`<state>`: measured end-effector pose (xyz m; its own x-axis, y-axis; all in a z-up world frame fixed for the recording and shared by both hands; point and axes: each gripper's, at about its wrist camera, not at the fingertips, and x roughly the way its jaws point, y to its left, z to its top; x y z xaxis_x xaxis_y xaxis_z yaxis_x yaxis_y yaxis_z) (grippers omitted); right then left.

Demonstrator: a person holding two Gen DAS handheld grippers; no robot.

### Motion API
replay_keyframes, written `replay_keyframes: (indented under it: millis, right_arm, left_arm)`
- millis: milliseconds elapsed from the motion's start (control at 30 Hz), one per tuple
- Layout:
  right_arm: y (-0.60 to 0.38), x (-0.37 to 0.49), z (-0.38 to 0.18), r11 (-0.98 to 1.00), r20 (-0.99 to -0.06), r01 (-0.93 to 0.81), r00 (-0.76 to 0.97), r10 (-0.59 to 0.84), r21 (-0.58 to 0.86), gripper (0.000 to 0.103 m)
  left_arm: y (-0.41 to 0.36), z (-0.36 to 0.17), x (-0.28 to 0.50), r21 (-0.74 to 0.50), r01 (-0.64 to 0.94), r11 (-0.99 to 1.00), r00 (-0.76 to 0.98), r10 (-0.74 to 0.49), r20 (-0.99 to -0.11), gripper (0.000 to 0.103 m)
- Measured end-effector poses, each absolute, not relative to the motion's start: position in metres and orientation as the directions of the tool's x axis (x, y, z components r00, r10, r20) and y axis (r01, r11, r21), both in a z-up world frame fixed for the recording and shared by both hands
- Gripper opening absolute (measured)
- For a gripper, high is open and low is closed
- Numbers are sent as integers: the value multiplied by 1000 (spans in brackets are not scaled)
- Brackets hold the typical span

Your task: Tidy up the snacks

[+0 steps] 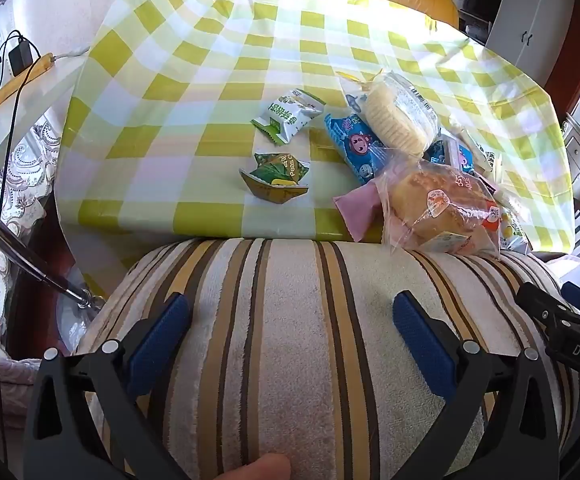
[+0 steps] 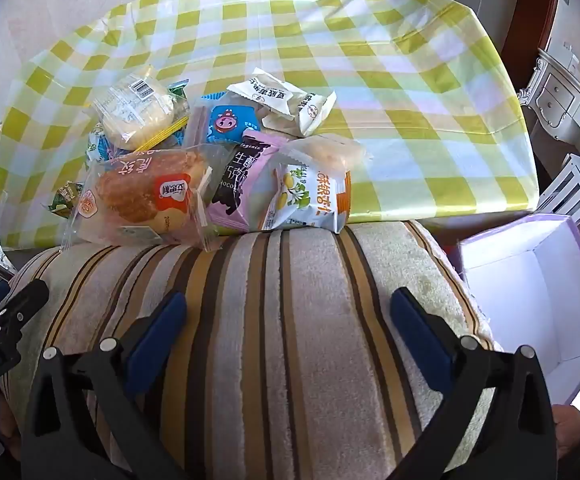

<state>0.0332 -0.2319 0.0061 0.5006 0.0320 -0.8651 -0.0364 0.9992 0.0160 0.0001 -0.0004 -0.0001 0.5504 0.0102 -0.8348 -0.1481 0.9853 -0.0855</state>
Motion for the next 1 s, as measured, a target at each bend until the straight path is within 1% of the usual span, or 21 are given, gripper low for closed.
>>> replay_keyframes:
  millis: [133,1000]
  right_arm:
    - [-233,33,6,999,-864,-36,502,32,16,102]
    - [-232,34,6,999,-863,-36,505,26,9,102]
  left_arm:
    - [0,0,0,-101,-147,984,554,-2,-833,99]
    - [-1,-1,1,-80,-171,982,556,29,-831,99]
